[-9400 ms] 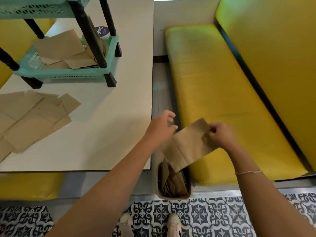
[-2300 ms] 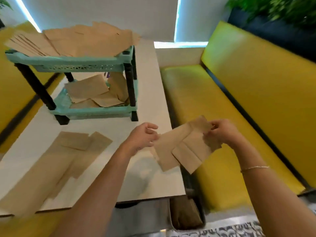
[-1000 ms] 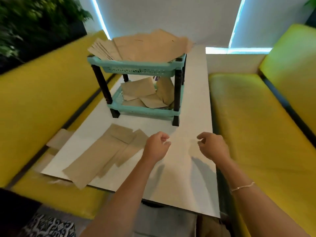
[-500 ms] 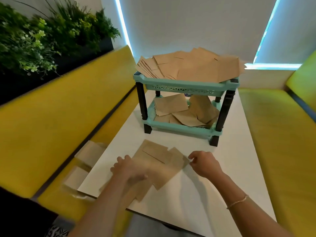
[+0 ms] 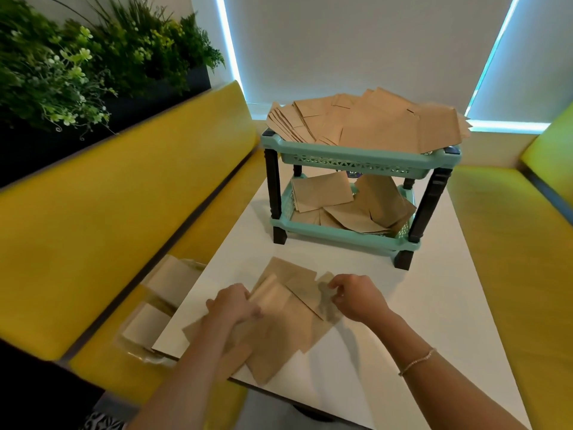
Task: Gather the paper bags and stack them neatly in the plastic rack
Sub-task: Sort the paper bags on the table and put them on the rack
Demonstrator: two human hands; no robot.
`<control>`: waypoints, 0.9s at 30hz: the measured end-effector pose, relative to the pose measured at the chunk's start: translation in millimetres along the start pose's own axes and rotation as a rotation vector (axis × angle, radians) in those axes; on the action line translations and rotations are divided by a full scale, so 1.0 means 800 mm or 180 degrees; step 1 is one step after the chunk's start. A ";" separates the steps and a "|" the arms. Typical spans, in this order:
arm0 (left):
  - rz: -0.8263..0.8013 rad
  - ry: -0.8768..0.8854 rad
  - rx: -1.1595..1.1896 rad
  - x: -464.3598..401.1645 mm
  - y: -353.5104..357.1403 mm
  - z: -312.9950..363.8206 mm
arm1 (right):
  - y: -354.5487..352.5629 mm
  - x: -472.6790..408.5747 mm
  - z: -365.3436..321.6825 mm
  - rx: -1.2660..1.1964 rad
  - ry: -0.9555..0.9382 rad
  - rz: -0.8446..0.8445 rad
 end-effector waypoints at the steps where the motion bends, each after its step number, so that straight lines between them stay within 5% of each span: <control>1: 0.0078 -0.0008 0.0211 0.002 -0.008 0.000 | -0.002 0.000 -0.006 -0.0056 -0.0047 -0.0010; 11: -0.0201 -0.0617 0.4316 0.008 -0.032 0.038 | 0.017 0.038 -0.061 -0.2269 -0.0324 -0.1429; 20: -0.0723 -0.0855 0.4321 0.024 0.007 0.068 | 0.068 0.060 -0.035 -0.1945 -0.0255 -0.1856; 27: -0.0841 -0.0391 0.4613 0.023 0.018 0.111 | 0.000 0.041 0.017 -0.2696 0.0401 -0.0817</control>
Point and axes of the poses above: each hand's wrist, its own x-axis away from the middle knuckle, its own y-axis out of the palm, z = x × y, the point moved 10 cm from there along -x, towards the middle knuckle, and after that the axes turned 4 degrees about x, right-handed, at the moved point
